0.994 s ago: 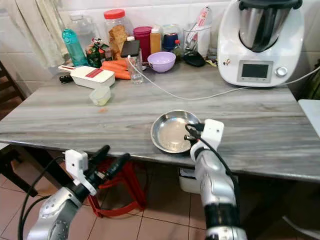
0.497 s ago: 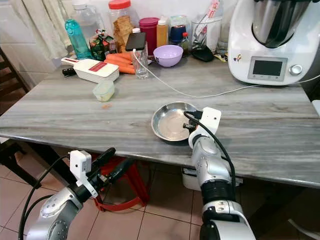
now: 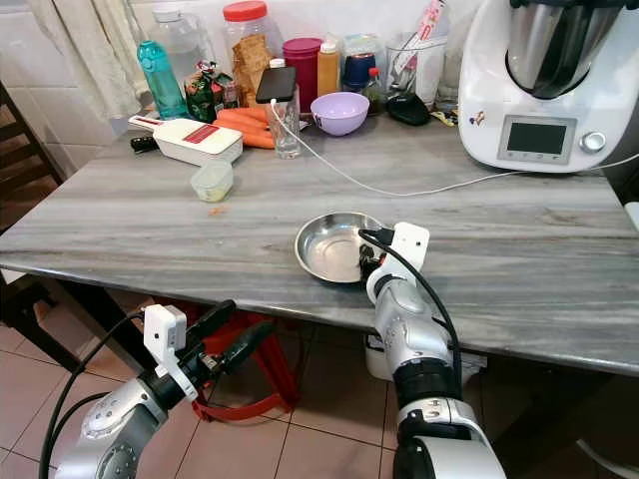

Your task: Setting the table

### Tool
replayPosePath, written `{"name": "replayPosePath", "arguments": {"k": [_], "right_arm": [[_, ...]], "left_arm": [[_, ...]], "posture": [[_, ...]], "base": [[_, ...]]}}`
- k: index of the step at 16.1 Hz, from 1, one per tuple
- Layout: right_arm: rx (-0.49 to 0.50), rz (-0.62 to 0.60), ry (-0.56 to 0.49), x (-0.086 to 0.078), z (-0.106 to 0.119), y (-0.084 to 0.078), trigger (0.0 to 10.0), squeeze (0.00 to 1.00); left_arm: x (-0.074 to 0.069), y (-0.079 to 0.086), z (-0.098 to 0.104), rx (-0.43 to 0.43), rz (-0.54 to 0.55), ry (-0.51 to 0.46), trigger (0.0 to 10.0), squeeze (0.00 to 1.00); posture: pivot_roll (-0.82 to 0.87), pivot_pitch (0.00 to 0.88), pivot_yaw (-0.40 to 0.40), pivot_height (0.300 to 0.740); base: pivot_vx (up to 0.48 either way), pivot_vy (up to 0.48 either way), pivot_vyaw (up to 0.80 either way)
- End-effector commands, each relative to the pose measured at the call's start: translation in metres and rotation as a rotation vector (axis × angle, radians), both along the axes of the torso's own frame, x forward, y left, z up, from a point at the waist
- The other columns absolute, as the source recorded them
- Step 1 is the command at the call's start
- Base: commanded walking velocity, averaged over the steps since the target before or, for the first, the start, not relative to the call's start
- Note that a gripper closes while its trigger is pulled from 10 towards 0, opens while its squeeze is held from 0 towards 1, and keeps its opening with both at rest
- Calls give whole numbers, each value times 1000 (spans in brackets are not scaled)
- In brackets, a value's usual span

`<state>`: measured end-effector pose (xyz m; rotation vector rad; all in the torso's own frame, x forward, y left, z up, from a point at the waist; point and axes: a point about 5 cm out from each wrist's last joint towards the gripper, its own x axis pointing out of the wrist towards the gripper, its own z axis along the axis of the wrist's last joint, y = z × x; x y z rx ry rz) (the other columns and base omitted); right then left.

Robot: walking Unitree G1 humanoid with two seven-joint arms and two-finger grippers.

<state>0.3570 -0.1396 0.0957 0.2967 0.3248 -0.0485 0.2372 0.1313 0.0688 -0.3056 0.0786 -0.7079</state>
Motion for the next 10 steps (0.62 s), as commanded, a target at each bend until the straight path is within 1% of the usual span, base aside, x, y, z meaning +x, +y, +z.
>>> {"name": "replayPosePath", "arguments": {"k": [1,3,7,8,9,10], "right_arm": [[10,-7,-13,1,3,-1,10000,1000],[2,-22,-51,-2,11,-7,10000,1000],[-70,-45,-223,-18,35,-16,10000,1000],[-89,-44,-239,-21,36,-17,10000,1000],[-172,-18,-300,-30,40,-19,10000,1000],[-258,10,-340,-46,39,-24,10000,1000]], "left_arm": [[1,2,1,13,-5,-6,10000,0],[2,2,0,14,0,-8,10000,0],[6,5,4,12,29,-22,10000,0],[7,5,4,12,38,-26,10000,0],[10,7,6,10,70,-34,10000,0],[14,9,7,16,125,-47,10000,0]], "posture": [[-54,0,93,740],[-52,0,92,740],[-52,0,92,740],[-52,0,92,740],[-59,0,90,740],[-64,0,91,740]], "base": [[0,0,0],[0,0,0],[0,0,0],[0,0,0],[0,0,0],[0,0,0]]}}
